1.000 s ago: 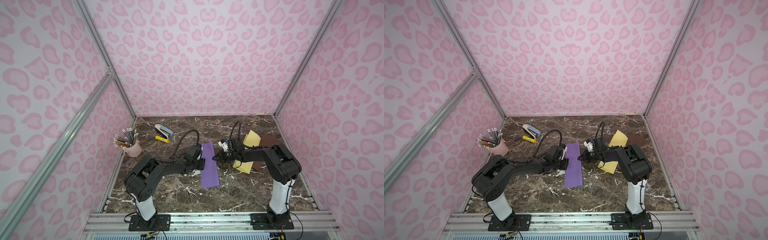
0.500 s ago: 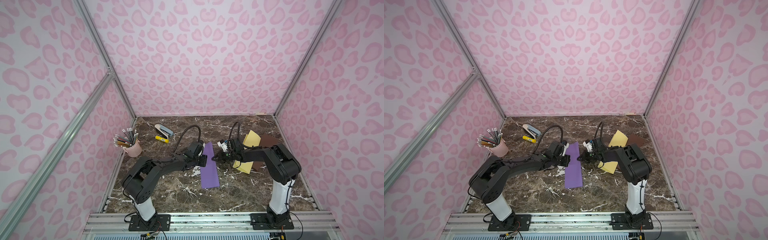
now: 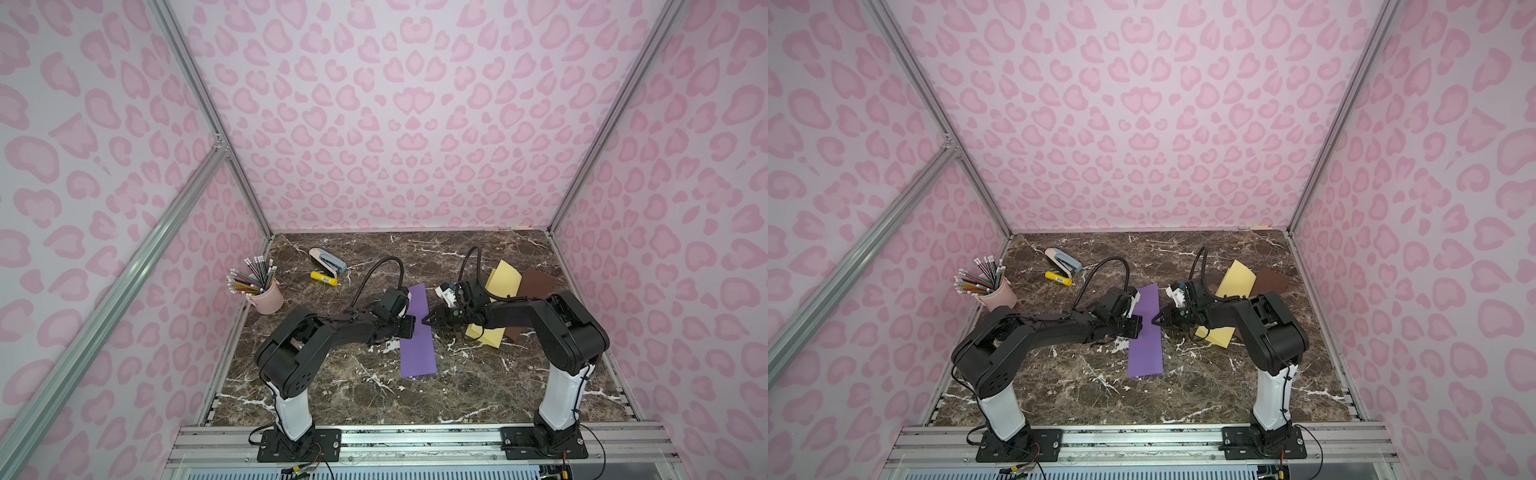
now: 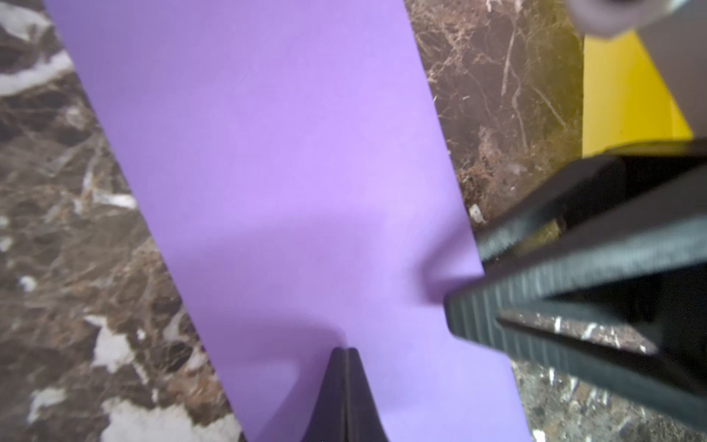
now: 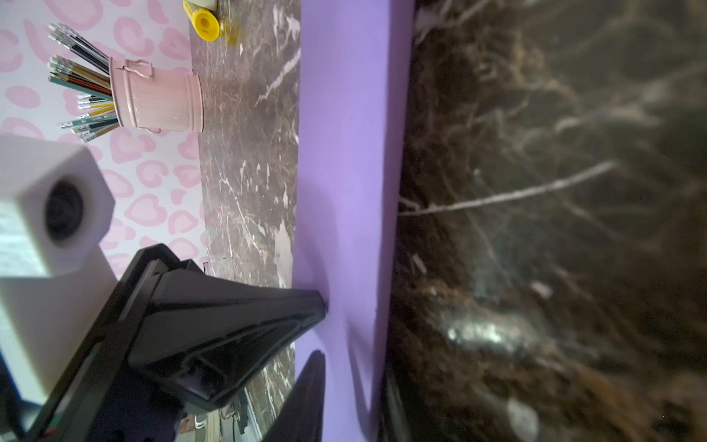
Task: Fold the rectangular paper in half along the long edge
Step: Fold the paper at the center of the board.
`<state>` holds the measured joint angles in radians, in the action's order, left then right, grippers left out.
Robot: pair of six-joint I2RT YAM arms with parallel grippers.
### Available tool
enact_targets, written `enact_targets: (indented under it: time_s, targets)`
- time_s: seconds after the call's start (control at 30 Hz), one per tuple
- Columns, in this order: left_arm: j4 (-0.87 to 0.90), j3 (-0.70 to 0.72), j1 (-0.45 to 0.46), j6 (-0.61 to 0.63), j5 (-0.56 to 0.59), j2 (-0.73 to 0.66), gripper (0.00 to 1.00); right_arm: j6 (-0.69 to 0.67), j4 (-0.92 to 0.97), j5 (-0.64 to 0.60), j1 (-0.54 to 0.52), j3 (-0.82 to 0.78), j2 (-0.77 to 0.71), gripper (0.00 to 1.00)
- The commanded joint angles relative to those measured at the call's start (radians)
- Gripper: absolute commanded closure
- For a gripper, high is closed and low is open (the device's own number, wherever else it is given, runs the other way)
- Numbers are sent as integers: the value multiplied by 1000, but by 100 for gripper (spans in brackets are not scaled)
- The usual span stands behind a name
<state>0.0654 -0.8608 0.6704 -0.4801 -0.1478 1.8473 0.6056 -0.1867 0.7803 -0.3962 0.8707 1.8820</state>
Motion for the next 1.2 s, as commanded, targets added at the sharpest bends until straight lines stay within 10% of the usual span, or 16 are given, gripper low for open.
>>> enact_targets:
  time_s: [0.0,0.33,0.5,0.67,0.93,1.17]
  targets:
    - [31,9,0,-10,33,16,96,14,-43,22,-11,-21,-32,70]
    - [26,17,1,-12,31,23,96,22,-57,-4,-23,-57,-39,100]
    - [22,26,1,-14,34,22,96,18,-43,-37,-22,-75,-60,100]
    - [23,26,1,-14,37,21,96,46,-49,-47,-44,-114,-98,67]
    - [26,17,1,-16,35,19,96,134,-102,-84,-106,-192,-144,63]
    - [29,16,1,-14,35,19,96,157,-111,-112,-118,-206,-153,100]
